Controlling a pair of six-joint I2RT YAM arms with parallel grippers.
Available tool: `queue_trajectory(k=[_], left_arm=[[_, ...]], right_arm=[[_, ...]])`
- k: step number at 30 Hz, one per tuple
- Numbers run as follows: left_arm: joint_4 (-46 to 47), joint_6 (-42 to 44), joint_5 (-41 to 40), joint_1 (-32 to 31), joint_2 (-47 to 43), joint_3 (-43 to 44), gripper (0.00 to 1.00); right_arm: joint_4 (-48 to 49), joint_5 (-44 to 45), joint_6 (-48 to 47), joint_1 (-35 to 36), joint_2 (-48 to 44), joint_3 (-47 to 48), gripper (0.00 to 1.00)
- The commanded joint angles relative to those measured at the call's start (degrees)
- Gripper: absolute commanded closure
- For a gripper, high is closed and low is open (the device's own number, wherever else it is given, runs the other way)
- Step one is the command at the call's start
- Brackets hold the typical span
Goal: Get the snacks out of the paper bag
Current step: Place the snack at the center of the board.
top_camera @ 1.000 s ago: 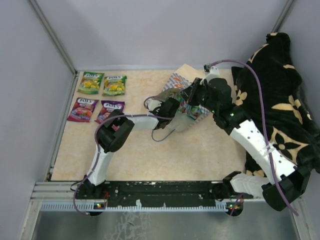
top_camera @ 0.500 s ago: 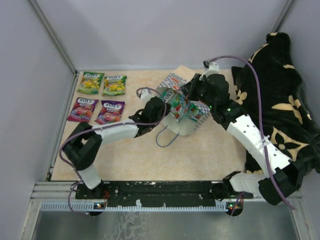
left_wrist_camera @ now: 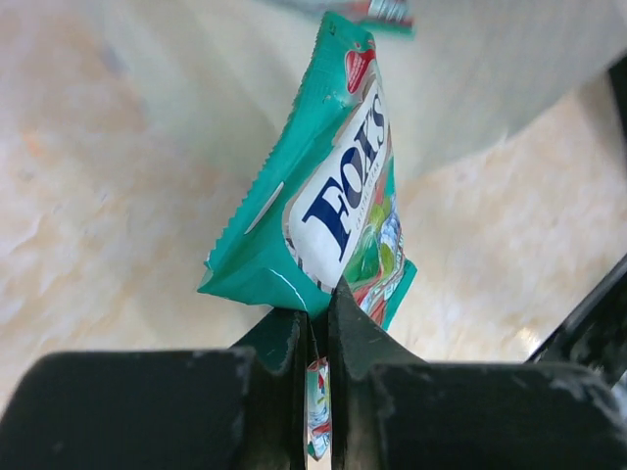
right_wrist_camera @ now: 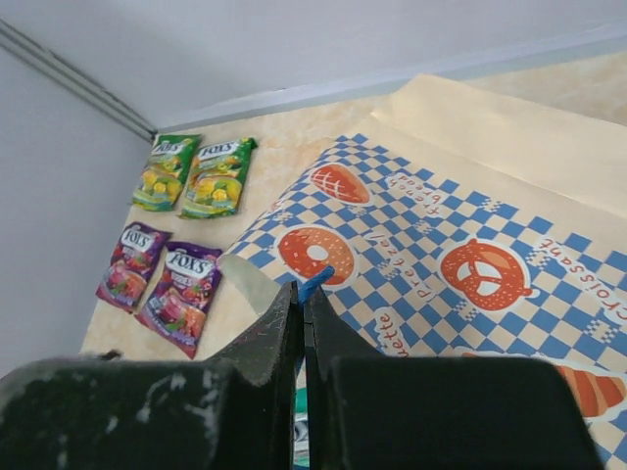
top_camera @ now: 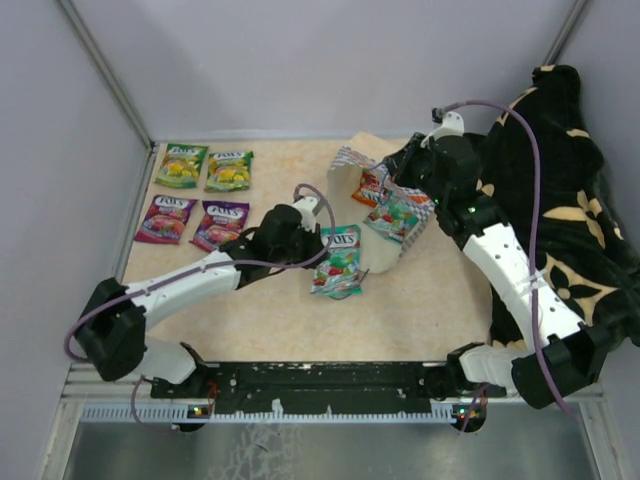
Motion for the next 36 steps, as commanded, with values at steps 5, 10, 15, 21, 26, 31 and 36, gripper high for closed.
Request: queue_trajectory(k=[5,10,15,21,26,31,36], left_arm=[[-4.17,9.24,11.35,11.59,-18.01,-7.13,1.0],[-1.41,11.85,11.5,19.74,-17.19,-7.81,1.0],[-4.6,17.15,8.73,24.25,-3.63,3.25,1.0],[-6.58,23.18,13.54,31.25,13.95,20.99,1.0],[-14.74,29.29,18.42,35.07,31.9,40.2,1.0],[-22.83,32.12,20.87,37.29,46.69,60.3,1.0],[-28.6,34.27,25.89,39.65,56.67,74.16,1.0]], right_arm=[[-0.62,-0.07,-1.65,-6.98,1.19,3.83,0.98],[0.24,-1.23,-1.26,-8.06,1.65,3.71,0.98],[0.27,-2.47,-1.22,-8.07,2.12,3.95,0.98],[-0.19,-2.07,-2.06,-8.07,1.1,3.42,0.99],[0.78,-3.26,-1.85,-8.08,0.3,1.72,0.99],[1.47,-5.0,-1.24,-8.06,0.75,1.24,0.99],[2.4,-6.08,-0.93,-8.11,1.26,1.12,0.98]])
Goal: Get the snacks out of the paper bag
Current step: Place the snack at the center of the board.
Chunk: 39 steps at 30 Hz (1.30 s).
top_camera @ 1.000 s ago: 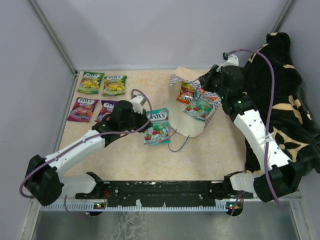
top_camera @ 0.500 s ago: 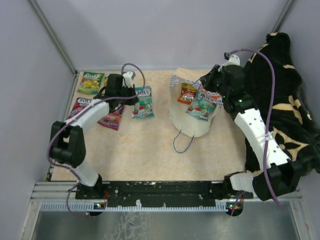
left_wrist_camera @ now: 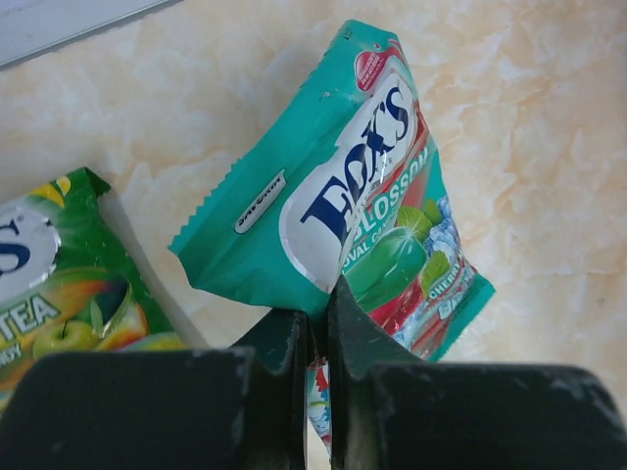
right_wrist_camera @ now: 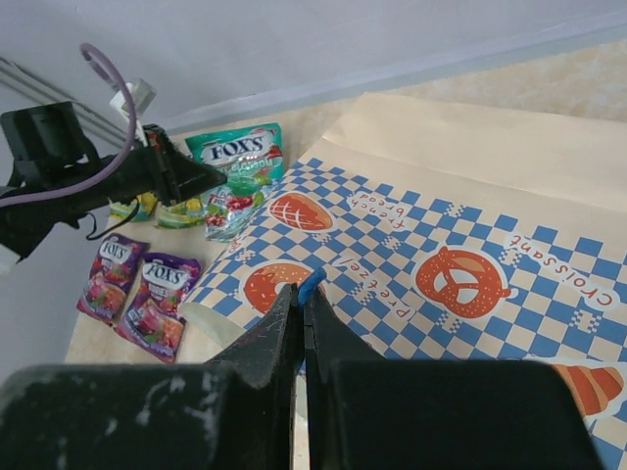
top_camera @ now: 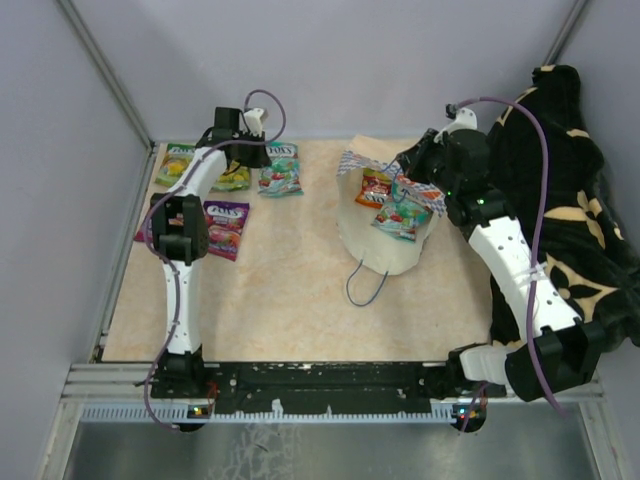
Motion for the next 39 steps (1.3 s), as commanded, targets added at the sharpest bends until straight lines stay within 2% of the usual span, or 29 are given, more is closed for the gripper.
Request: queue_trajectory(k=[1,3,4,5,7,10,11,14,19,21,23,26,34,39], left_arm=[[-6.72,3.73,7.8,1.84,5.83,10.18,0.98],[-6.58,4.48,9.41,2.18,6.21,11.11,0.9],[-6.44,5.27,9.89,2.2,6.11,10.94,0.83],[-6.4,6.36,10.11,2.21,5.96,10.79,0.68],[-6.19,6.99,7.98,2.21,5.13,10.82,0.31],[-4.99,7.27,4.06,2.21,1.64,9.12,0.03],[-3.51,7.08,3.96,2.12,-0.45,7.53,0.01],[5.09,5.03,4.66,1.67,-7.93,-0.87,0.02],[11.24,3.28,-1.31,-2.47,-14.49,-11.03,0.21],[12.49,2.26,-5.91,-4.59,-14.0,-13.17,0.23],[14.33,0.2,-8.07,-5.23,-12.52,-14.77,0.19],[15.47,-2.57,-10.26,-5.18,-8.37,-13.94,0.16],[9.02,-2.65,-12.74,-5.17,4.19,-0.84,0.12],[8.27,-1.1,-10.29,-5.17,5.8,-1.0,0.13]], right_arm=[[3.97,-1.28,0.04,-0.54,-0.44,0.43,0.99],[4.31,-1.86,0.34,-0.52,-0.02,0.47,0.98],[4.53,-2.06,0.45,-0.57,0.19,0.52,0.98],[4.65,-2.34,0.6,-0.53,0.42,0.62,0.99],[4.69,-2.67,0.98,-0.53,0.74,0.85,0.98],[4.82,-3.03,1.13,-0.52,1.02,1.0,0.99],[4.93,-3.15,1.2,-0.52,1.16,0.91,0.99],[5.39,-3.57,1.57,-0.52,1.74,0.8,0.98],[6.15,-4.38,2.38,-0.53,2.64,0.4,0.99],[6.15,-4.51,2.47,-0.52,2.78,0.36,0.99],[5.96,-4.54,2.39,-0.52,2.72,0.34,0.99],[5.3,-4.25,1.82,-0.52,2.31,0.2,0.99],[6.18,-3.16,1.16,-0.57,0.04,-3.28,0.99],[6.86,-3.52,1.32,-0.52,0.39,-4.04,0.99]])
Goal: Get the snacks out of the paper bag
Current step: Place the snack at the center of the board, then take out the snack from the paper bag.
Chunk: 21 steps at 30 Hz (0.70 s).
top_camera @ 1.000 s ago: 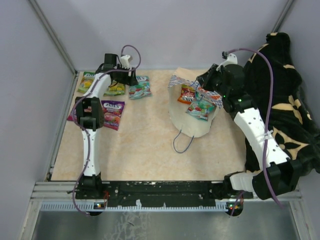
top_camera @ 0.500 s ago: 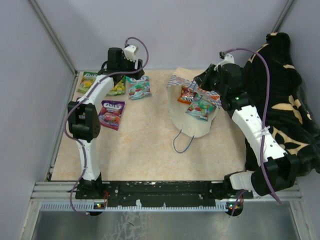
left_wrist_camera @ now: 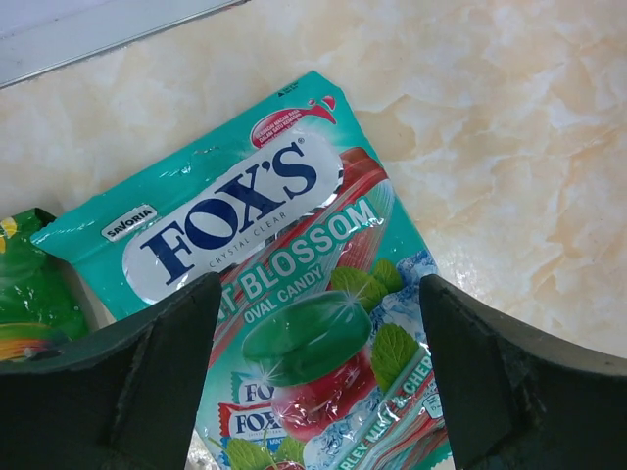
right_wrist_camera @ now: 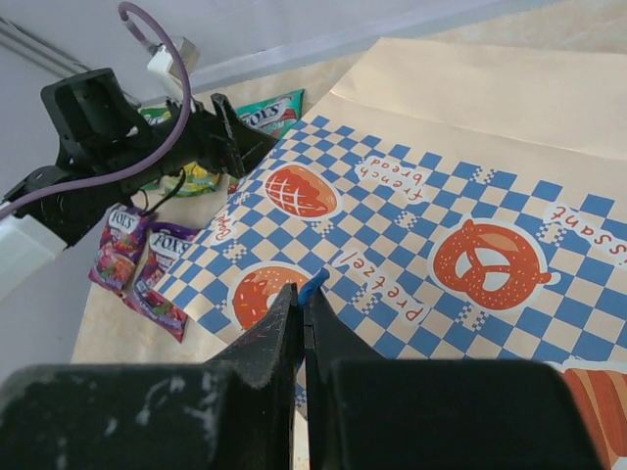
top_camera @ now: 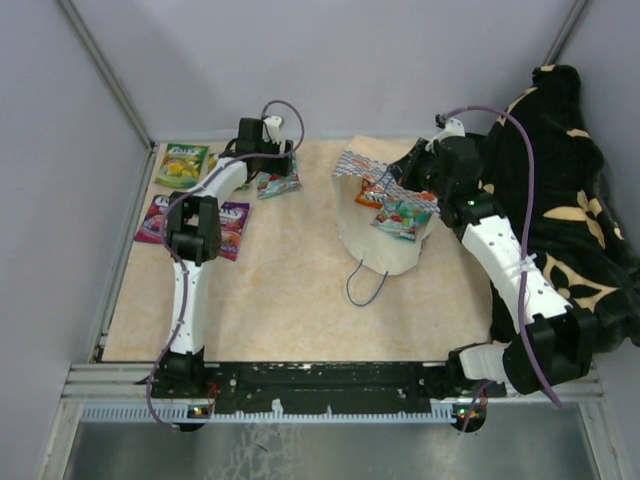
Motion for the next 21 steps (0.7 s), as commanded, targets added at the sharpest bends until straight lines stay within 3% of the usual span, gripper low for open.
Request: queue_trajectory(k=[1,8,16,21], left_arm=[[-2.81,1.43,2.28,0.0,0.91,0.95,0.13],[-2.24,9.11,8.06,-0.74,-0.16,-2.27,0.17],[-5.69,14.2,11.02,-0.7,0.91,1.29,0.15],[-3.35,13.67,10.63,-0.7,-6.38,-2.63,0.08]], right_arm=[[3.56,0.7,-0.7,-0.5,-1.32,0.01,0.99],[4.1,0.2,-0.33,-0.5,-0.98,-0.44,0.99],[3.98,0.0,-0.14,-0.5,-0.98,-0.62,0.99],[3.5,0.29,-0.27,-0.5,-1.13,-0.36,0.99]])
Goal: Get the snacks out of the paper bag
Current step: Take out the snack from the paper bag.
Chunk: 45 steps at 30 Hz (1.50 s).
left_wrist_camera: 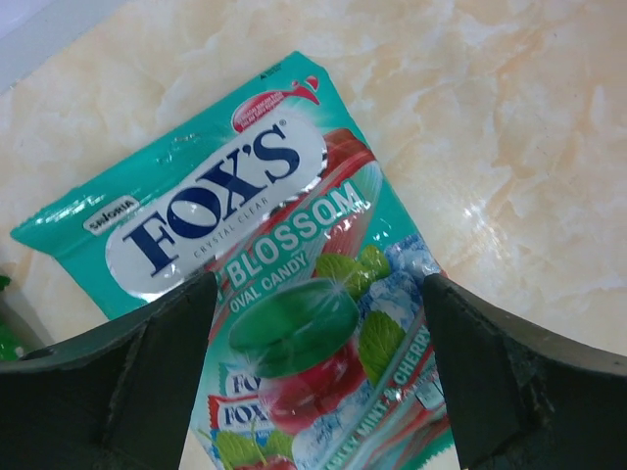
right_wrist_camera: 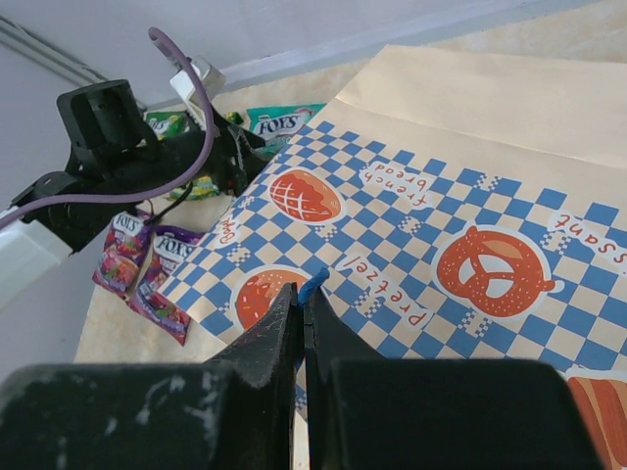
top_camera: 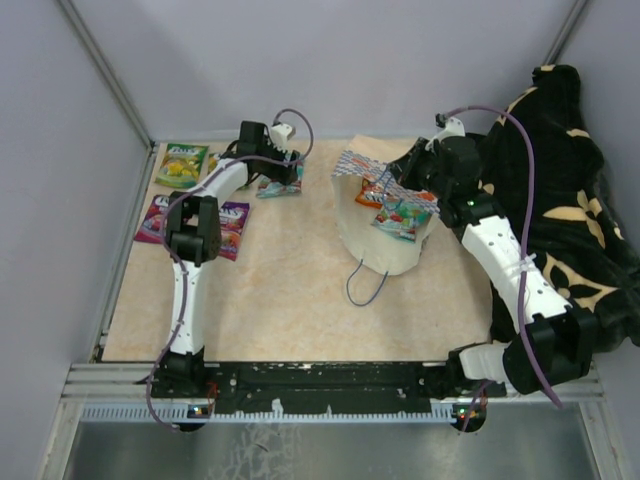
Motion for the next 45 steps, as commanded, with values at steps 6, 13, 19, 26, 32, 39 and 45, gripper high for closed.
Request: queue_trajectory(k=[6,13,19,26,32,39,45], left_arm=[[3.35,-3.2,7.19,-0.41,-25.33,-14.46,0.06],[33.78,-21.6,25.27,-4.43,-55.78,-49.96,0.08],[48.2,-26.7,16.83,-20.98,-65.4,-66.5,0.14],[57.33,-28.02,-0.24,-33.83,-52.51,-66.66,0.16],[73.73,-37.63,-14.46,-37.09,-38.2,-62.94,0.19],[80.58,-41.9,-29.3,-41.68,-22.92,-54.61,0.19],[79.38,-41.23,-38.86,-41.96,-15.42,-48.26,0.12]], right_arm=[[2.45,0.6,-0.61,-0.52,-1.26,-0.1,0.99],[3.5,-0.15,-0.27,-0.53,-0.54,-0.24,0.99],[4.12,-1.06,0.55,-0.52,-0.49,-0.2,0.99],[3.15,-0.56,0.85,-0.52,-2.44,-0.38,0.99],[1.58,0.93,0.66,-0.53,-5.44,-0.97,0.99],[-0.16,1.43,0.44,-0.55,-7.14,-0.38,0.99],[-0.4,1.46,0.23,-0.53,-7.38,-0.36,0.99]])
